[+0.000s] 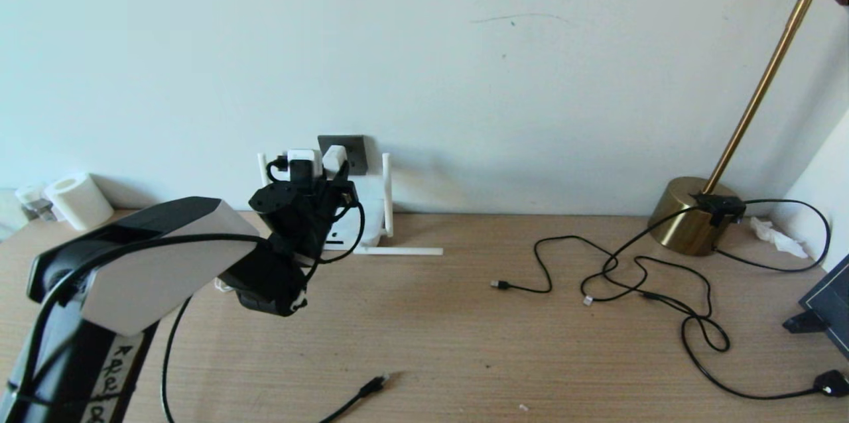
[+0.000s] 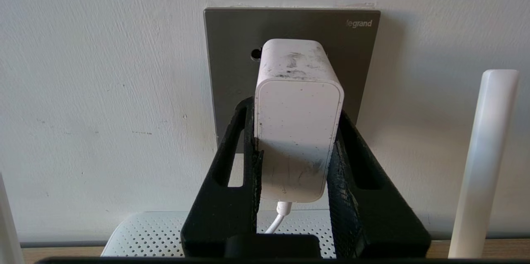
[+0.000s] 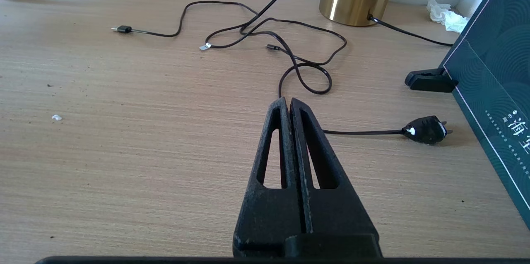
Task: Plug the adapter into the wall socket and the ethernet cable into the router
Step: Plug plug into socket
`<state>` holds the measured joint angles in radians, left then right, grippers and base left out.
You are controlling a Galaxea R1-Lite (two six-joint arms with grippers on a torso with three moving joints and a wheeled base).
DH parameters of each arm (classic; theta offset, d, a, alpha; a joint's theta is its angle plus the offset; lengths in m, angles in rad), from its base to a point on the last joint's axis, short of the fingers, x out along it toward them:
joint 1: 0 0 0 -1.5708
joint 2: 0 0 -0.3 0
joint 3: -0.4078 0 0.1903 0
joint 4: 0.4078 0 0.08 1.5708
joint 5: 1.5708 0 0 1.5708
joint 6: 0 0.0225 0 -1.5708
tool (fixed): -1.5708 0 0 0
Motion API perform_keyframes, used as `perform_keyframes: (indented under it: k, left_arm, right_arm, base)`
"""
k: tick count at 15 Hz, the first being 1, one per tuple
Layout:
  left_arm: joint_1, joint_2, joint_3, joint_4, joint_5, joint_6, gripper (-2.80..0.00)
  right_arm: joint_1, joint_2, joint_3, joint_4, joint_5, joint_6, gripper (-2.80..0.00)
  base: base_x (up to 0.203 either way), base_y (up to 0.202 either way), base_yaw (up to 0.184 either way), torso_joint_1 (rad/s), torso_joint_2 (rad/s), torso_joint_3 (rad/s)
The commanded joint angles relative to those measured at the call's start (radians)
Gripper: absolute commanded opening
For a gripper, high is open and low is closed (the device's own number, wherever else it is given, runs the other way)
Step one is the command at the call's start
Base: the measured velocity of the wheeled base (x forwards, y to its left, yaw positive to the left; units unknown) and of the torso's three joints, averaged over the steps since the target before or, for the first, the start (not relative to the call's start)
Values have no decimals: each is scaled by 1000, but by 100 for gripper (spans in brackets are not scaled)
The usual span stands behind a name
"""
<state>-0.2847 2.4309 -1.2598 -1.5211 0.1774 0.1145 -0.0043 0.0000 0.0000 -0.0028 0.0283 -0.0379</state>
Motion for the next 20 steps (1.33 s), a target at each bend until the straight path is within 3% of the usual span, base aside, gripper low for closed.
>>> perform_keyframes:
  k: [1, 4, 20]
  left_arm:
    - [2, 1, 0, -9, 3, 1, -280]
    - [10, 4, 0, -9, 31, -4, -280]
    - [29, 44, -59, -9, 26, -2, -280]
  right_arm:
    - [0, 2, 0, 0, 1, 0, -280]
    - [0, 2, 0, 0, 1, 0, -280]
    - [0, 2, 0, 0, 1, 0, -280]
  base:
    - [0, 0, 0, 0, 0, 0]
    - [0, 0, 0, 0, 0, 0]
    - [0, 0, 0, 0, 0, 0]
